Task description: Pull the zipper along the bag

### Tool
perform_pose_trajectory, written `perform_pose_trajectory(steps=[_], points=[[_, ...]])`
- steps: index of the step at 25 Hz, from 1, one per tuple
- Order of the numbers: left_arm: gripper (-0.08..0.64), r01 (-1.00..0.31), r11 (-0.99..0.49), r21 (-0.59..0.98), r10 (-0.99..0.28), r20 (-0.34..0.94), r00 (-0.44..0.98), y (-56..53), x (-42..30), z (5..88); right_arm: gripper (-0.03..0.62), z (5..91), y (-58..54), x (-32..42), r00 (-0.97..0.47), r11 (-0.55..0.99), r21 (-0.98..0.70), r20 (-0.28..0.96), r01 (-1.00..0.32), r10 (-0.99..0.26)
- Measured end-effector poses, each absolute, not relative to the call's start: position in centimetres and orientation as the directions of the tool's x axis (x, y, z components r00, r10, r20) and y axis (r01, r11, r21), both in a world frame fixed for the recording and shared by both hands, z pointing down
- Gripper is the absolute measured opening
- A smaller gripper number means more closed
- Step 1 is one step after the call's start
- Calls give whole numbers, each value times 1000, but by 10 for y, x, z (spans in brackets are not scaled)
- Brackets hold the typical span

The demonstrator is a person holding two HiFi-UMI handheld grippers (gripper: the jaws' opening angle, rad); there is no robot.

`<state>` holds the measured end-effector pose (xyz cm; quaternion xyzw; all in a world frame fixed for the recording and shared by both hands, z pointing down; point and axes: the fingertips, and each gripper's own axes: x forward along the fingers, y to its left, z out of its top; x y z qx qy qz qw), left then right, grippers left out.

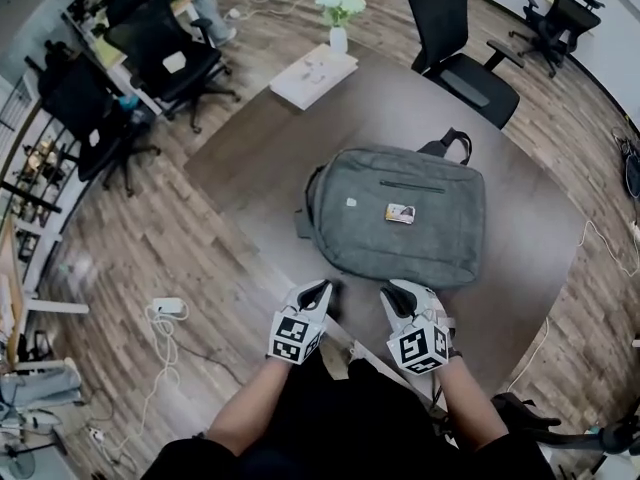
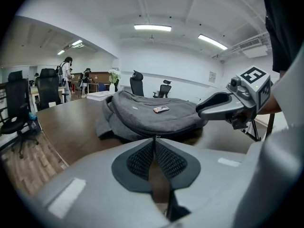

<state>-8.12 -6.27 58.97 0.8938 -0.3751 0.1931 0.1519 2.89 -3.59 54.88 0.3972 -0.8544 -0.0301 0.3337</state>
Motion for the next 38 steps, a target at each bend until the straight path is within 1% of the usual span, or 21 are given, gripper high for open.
perform_pose_trajectory(steps=[1, 3, 4, 5, 9, 12, 15, 16, 18, 20, 22, 26, 32, 35, 36, 38], points=[[48, -726, -678, 118, -607, 466, 643, -65, -78, 593, 99, 553, -36, 27, -463, 699, 319, 565, -640, -683], [118, -710, -699, 86, -594, 483, 643, -67, -71, 598, 126, 560, -36, 25, -460, 718, 337, 588, -609, -665], [158, -700, -711, 69, -586, 493, 644, -67, -67, 602, 127, 561, -36, 24, -457, 722, 347, 592, -599, -664], [178, -690, -721, 58, -575, 505, 644, -68, -63, 605, 127, 562, -36, 23, -456, 723, 354, 592, -594, -665], [221, -681, -730, 59, -549, 543, 636, -72, -52, 618, 127, 560, -37, 24, -453, 718, 367, 585, -592, -673], [224, -682, -726, 92, -532, 553, 641, -76, -45, 621, 127, 561, -38, 28, -445, 716, 376, 589, -588, -674], [218, -682, -725, 96, -525, 565, 637, -80, -40, 622, 127, 562, -40, 31, -433, 713, 392, 594, -581, -679], [207, -689, -718, 98, -528, 568, 631, -82, -41, 622, 127, 562, -41, 31, -433, 713, 390, 594, -582, -678], [150, -709, -698, 102, -543, 570, 617, -85, -43, 621, 127, 560, -45, 28, -445, 716, 366, 592, -594, -672], [66, -721, -687, 95, -558, 568, 606, -85, -45, 618, 138, 558, -49, 24, -453, 718, 353, 590, -600, -669], [28, -719, -691, 77, -562, 568, 601, -83, -44, 617, 138, 556, -53, 21, -452, 718, 361, 588, -595, -671], [26, -709, -705, 37, -563, 579, 590, -79, -43, 614, 138, 560, -56, 16, -443, 732, 403, 602, -550, -664], [26, -704, -710, -22, -575, 597, 560, -79, -45, 607, 150, 578, -55, 7, -402, 779, 485, 671, -397, -623], [26, -700, -713, -26, -570, 603, 559, -78, -44, 608, 191, 592, -57, 4, -371, 801, 501, 711, -328, -597], [26, -697, -716, -28, -568, 604, 559, -78, -44, 607, 214, 597, -58, 4, -355, 804, 512, 722, -304, -594], [26, -690, -723, -31, -564, 603, 565, -78, -43, 604, 230, 606, -61, 5, -318, 806, 535, 741, -253, -591]])
